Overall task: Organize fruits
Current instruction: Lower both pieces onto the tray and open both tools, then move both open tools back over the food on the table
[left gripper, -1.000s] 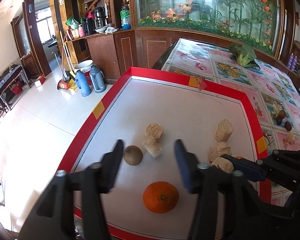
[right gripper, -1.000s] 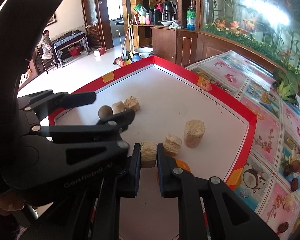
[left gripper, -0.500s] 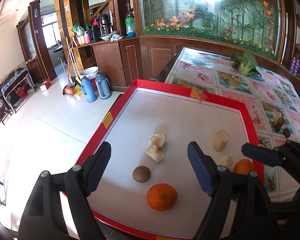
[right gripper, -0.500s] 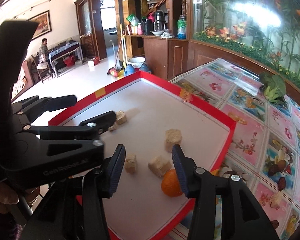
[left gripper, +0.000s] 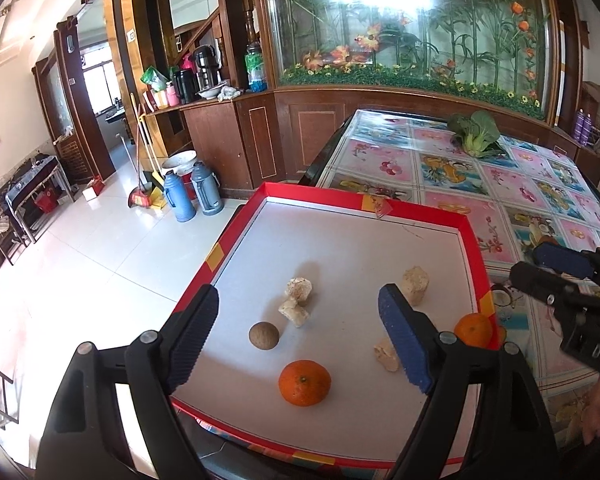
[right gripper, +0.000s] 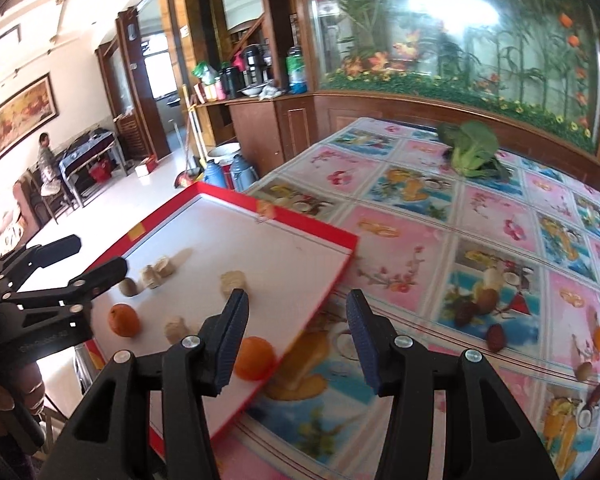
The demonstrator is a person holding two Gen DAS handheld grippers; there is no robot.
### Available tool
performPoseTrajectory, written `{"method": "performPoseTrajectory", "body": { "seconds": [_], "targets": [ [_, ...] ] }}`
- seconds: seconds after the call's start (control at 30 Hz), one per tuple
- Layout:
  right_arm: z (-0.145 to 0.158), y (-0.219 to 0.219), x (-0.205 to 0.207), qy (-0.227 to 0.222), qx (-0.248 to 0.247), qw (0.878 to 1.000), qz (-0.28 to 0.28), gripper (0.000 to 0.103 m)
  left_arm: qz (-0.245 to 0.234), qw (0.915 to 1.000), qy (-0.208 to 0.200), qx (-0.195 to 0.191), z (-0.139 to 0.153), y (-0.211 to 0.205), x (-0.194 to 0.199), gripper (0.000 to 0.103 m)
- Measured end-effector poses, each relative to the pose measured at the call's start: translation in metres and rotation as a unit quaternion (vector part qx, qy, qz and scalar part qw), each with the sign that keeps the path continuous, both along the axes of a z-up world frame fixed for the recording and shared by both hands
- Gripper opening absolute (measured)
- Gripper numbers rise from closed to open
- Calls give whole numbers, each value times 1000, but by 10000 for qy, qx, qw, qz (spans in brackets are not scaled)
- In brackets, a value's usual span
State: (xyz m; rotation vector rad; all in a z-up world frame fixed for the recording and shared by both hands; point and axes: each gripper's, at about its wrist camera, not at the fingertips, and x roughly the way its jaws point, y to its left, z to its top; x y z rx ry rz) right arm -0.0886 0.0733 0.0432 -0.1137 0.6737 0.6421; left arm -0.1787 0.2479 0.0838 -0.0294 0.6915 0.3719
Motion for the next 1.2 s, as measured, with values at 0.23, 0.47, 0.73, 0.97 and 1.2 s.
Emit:
{"method": "performPoseTrajectory", "body": {
  "seconds": [0.23, 0.47, 0.73, 0.97, 1.2],
  "targets": [
    [4, -59, 10, -13, 106, 9979, -636, 51, -193, 9997, -36, 120, 7, -21, -4, 88],
    [4, -128, 16, 10, 215, 9908, -1338, 52, -498, 9985, 41, 226, 8, -47, -2, 88],
    [-2, -206, 18, 140, 220, 9805, -1949, 53, -1262, 9916, 253, 124, 0, -99, 3, 88],
    [-21, -235, 17, 570, 339, 9788, -1940, 53, -2127, 9755, 560, -1, -15, -158, 15, 88],
    [-33, -220, 15, 855, 372, 9858, -1393, 53, -2535, 9640, 802, -73, -24, -190, 27, 88]
  ]
}}
